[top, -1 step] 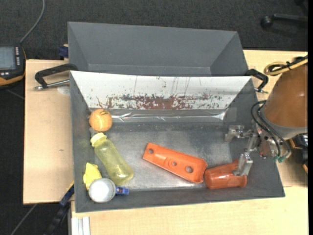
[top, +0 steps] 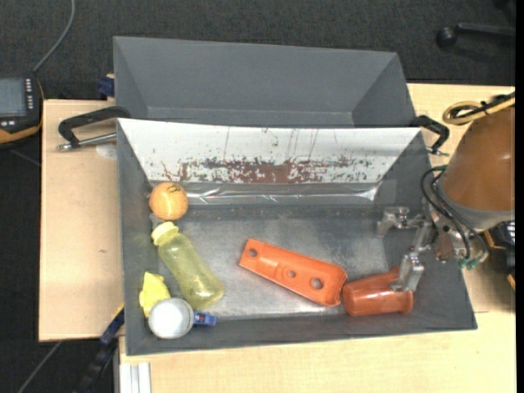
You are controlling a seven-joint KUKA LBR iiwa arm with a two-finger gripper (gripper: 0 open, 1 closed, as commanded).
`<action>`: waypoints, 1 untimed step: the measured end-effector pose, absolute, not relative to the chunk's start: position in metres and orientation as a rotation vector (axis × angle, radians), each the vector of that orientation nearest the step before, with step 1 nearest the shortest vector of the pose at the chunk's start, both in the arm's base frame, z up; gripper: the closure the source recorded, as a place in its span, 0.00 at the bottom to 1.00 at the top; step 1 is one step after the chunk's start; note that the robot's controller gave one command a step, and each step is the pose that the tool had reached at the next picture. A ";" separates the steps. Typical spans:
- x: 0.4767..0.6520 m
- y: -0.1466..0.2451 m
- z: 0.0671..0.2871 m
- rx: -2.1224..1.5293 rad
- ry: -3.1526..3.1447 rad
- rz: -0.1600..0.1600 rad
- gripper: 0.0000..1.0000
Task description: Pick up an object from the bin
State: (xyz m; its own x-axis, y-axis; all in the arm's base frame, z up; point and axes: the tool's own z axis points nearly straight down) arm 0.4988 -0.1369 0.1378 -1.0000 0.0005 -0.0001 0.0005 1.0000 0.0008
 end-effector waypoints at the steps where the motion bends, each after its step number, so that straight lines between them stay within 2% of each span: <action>1: 0.518 -0.113 0.109 -0.270 3.126 -0.003 0.00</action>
Offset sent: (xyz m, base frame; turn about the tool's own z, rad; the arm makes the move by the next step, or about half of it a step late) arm 0.0293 0.0629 -0.0656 -0.3502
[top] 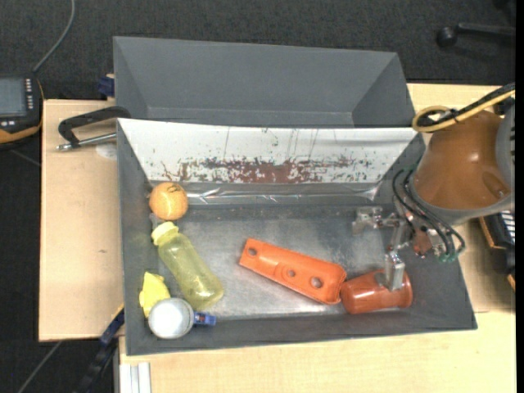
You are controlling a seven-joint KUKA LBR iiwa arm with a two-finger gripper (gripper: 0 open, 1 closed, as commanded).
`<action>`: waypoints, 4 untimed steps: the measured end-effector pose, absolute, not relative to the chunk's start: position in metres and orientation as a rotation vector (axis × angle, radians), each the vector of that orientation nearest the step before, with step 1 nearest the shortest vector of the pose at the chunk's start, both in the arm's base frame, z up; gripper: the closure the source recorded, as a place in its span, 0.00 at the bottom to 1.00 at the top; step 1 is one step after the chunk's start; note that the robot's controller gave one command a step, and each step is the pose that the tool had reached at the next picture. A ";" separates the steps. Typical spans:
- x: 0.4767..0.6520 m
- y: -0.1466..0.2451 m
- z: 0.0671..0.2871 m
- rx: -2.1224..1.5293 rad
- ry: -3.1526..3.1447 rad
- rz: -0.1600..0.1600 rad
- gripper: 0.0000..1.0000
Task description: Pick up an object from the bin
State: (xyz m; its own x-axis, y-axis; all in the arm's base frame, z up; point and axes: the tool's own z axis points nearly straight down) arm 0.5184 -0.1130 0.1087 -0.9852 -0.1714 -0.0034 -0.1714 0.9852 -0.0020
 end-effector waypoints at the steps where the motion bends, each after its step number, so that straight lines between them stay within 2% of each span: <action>1: 0.530 -0.079 0.082 -0.533 3.085 0.000 0.00; 2: 0.526 -0.051 0.077 -0.564 3.064 -0.006 0.00; 3: 0.523 -0.022 0.074 -0.785 3.020 -0.003 0.00; 4: 0.511 0.010 0.071 -0.734 3.036 -0.003 0.00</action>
Offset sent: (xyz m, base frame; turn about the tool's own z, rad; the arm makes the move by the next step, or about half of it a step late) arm -0.0030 0.0652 -0.0387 -0.1970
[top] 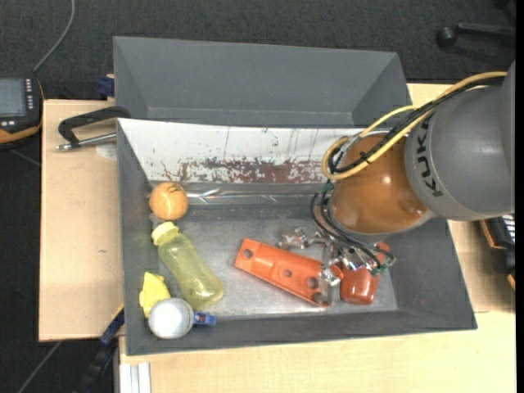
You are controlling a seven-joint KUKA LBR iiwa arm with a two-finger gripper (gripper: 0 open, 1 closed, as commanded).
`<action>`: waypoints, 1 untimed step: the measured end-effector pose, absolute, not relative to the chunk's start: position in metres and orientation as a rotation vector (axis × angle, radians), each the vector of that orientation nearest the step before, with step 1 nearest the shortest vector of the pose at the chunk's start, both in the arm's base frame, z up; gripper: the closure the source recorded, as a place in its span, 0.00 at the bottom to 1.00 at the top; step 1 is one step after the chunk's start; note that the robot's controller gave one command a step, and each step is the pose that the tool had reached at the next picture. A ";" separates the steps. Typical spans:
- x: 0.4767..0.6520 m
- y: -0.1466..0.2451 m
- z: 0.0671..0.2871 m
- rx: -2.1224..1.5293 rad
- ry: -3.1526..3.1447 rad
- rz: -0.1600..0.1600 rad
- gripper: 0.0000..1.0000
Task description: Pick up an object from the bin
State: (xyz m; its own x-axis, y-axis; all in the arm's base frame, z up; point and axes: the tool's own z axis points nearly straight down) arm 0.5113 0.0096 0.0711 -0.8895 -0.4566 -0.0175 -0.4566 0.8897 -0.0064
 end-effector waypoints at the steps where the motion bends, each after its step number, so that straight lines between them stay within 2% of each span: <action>1: 0.522 0.056 0.072 -0.886 2.986 -0.004 1.00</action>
Offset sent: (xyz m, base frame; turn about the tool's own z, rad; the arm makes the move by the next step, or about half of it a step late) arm 0.0000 0.0000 0.0000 0.0000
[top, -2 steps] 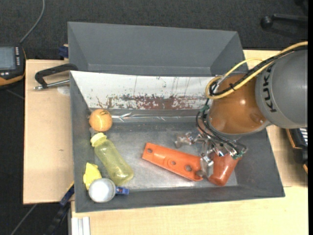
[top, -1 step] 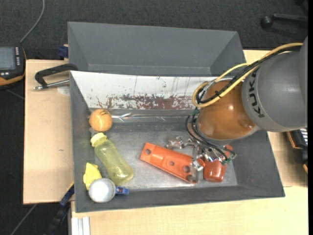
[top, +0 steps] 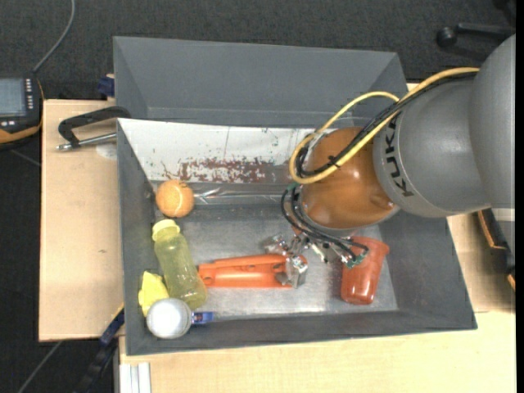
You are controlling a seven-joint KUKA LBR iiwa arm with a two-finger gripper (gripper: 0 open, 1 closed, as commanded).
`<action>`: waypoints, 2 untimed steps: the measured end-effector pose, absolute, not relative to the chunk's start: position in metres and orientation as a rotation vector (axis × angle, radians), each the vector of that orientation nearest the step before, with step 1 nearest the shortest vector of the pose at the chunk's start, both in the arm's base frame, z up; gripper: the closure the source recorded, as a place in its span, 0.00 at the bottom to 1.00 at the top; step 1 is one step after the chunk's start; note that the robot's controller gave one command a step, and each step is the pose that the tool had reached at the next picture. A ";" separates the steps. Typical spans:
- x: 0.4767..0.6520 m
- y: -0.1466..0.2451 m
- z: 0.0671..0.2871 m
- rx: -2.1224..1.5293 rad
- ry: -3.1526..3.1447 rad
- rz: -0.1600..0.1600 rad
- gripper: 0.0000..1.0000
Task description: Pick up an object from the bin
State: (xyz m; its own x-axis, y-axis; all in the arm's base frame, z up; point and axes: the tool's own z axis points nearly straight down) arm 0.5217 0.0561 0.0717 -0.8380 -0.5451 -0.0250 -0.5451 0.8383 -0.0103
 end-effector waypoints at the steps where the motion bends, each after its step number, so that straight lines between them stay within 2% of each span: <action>1: 0.522 0.056 0.072 -0.886 2.986 -0.004 1.00; 2: 0.525 0.056 0.071 -0.908 2.978 -0.004 1.00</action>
Offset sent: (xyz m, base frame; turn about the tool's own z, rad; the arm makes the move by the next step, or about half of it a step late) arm 0.0087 -0.0022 -0.0017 -0.0459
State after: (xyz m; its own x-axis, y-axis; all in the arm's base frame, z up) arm 0.5249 0.0558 0.0715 -0.8294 -0.5581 -0.0260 -0.5580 0.8298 -0.0107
